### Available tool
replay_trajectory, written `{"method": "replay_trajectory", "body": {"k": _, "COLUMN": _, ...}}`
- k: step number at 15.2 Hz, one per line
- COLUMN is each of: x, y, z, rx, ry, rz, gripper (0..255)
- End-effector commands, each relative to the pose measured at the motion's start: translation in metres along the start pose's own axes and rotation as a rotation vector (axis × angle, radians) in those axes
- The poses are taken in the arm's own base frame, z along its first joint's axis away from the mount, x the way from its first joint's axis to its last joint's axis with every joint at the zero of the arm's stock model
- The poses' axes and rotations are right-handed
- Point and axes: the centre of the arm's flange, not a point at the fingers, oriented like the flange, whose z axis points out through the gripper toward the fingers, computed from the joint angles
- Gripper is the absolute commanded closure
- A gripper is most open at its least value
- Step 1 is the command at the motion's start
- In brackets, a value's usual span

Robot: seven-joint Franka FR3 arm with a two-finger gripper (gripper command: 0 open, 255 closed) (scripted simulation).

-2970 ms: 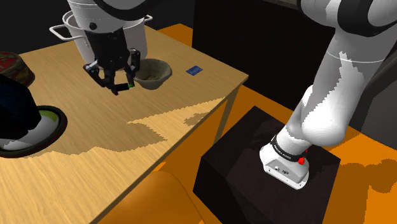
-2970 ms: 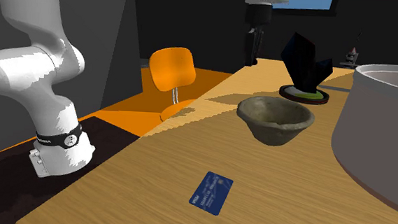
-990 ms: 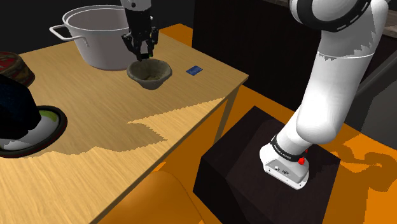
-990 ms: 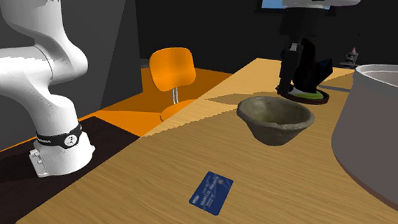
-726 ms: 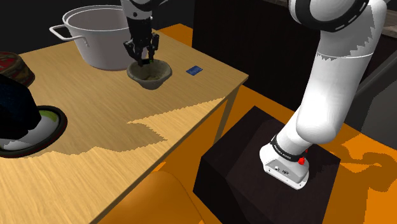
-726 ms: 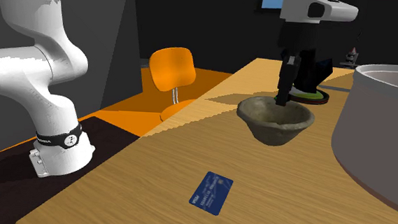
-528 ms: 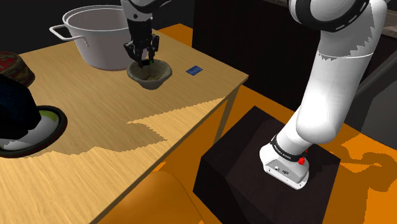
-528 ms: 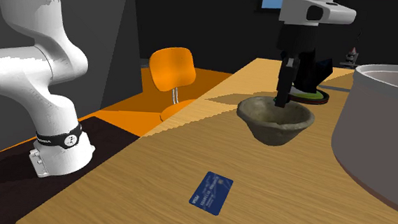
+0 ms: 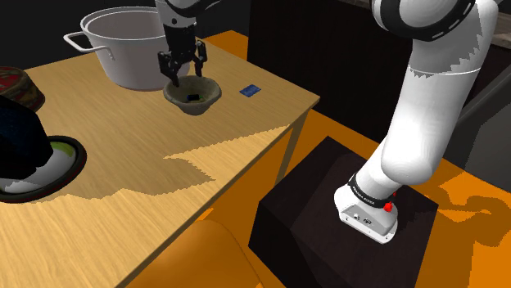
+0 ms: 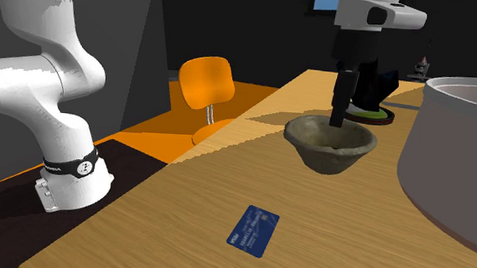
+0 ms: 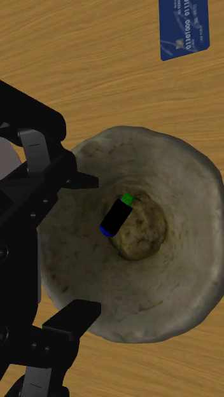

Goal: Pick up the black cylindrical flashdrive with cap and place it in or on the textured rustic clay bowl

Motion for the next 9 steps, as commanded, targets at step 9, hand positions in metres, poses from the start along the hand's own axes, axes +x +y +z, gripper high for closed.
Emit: {"method": "replay_trajectory", "body": {"k": 9, "x": 0.0, "y": 0.0, "z": -0.05, "rx": 0.0, "ry": 0.0, "rz": 0.0, "gripper": 0}}
